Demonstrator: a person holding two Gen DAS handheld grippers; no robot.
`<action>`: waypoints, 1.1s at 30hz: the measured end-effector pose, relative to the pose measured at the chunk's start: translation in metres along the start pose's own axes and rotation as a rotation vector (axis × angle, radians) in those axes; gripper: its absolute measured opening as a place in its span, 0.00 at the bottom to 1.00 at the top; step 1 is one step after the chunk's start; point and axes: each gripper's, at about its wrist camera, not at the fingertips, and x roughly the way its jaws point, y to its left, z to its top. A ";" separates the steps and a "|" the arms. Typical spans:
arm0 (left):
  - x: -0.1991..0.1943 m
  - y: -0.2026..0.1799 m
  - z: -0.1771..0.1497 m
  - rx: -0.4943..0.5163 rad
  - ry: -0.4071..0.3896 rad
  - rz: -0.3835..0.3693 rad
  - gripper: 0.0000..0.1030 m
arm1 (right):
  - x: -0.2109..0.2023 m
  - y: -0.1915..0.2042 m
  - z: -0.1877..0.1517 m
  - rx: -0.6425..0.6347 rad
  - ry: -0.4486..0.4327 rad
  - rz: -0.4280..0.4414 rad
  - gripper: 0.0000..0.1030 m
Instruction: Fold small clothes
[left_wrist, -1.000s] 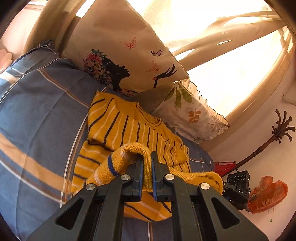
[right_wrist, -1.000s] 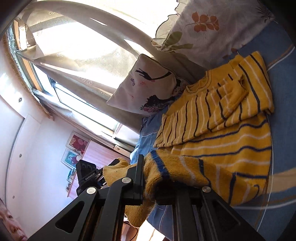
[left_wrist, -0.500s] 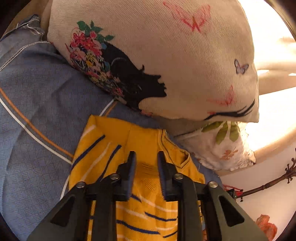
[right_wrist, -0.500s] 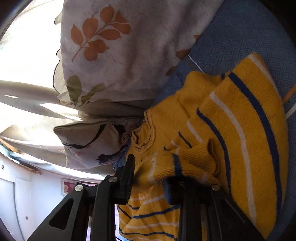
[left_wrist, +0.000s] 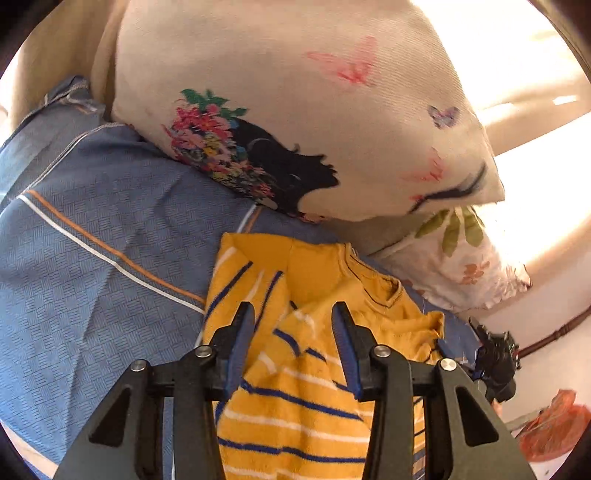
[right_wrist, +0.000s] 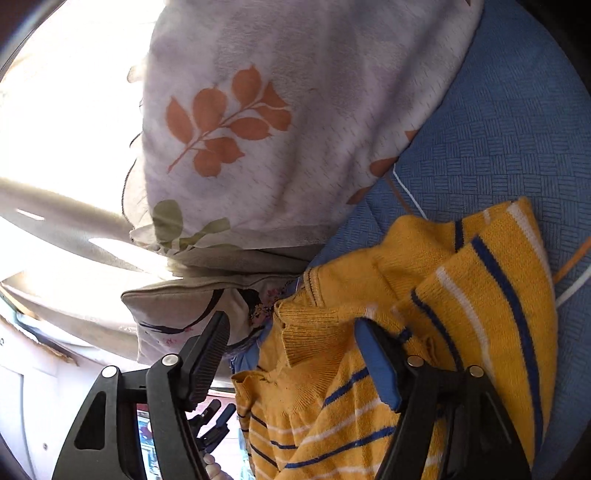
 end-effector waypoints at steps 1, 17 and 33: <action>-0.003 -0.010 -0.005 0.039 0.002 -0.012 0.40 | -0.003 0.007 -0.006 -0.034 -0.008 -0.012 0.79; 0.103 0.002 0.018 -0.007 0.127 0.097 0.25 | 0.084 0.033 -0.026 -0.440 0.126 -0.339 0.73; -0.028 0.044 -0.009 -0.029 0.050 0.063 0.49 | -0.014 0.055 -0.040 -0.544 -0.012 -0.425 0.78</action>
